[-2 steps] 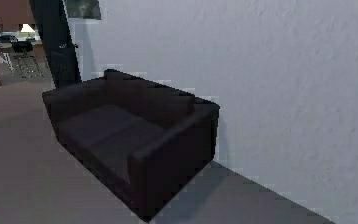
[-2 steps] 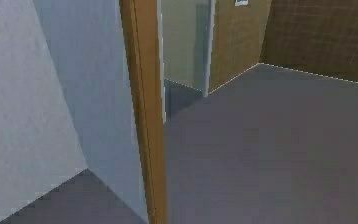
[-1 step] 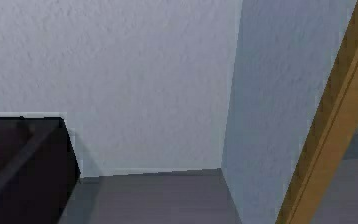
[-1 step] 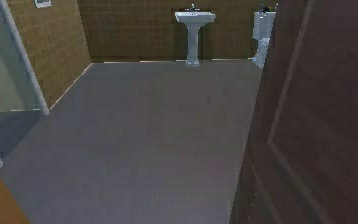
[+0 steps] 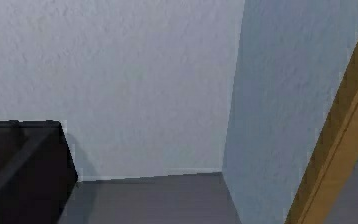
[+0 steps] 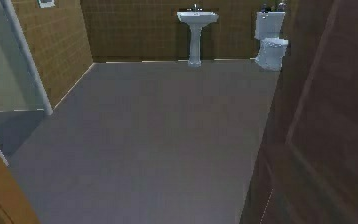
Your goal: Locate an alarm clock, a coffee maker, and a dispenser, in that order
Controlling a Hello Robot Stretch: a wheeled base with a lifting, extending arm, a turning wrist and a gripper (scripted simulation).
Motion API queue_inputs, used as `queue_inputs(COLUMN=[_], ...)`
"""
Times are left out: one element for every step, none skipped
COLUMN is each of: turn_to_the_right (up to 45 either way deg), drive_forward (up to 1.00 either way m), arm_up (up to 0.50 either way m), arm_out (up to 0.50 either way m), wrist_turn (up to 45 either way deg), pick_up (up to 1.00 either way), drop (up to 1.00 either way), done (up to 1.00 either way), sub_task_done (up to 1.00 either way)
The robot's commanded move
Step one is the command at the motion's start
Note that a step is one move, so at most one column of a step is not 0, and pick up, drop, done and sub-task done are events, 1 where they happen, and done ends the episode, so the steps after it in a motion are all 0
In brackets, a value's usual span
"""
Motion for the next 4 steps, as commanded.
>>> queue_inputs(turn_to_the_right=[-45.0,-39.0,0.0,-15.0], drive_forward=[0.0,0.0,0.1,0.0], arm_up=[0.0,0.0,0.0,0.0], arm_out=[0.0,0.0,0.0,0.0], wrist_turn=[0.0,0.0,0.0,0.0], pick_up=[0.0,0.0,0.0,0.0], drop=[0.0,0.0,0.0,0.0], done=[0.0,0.0,0.0,0.0], sub_task_done=[0.0,0.0,0.0,0.0])
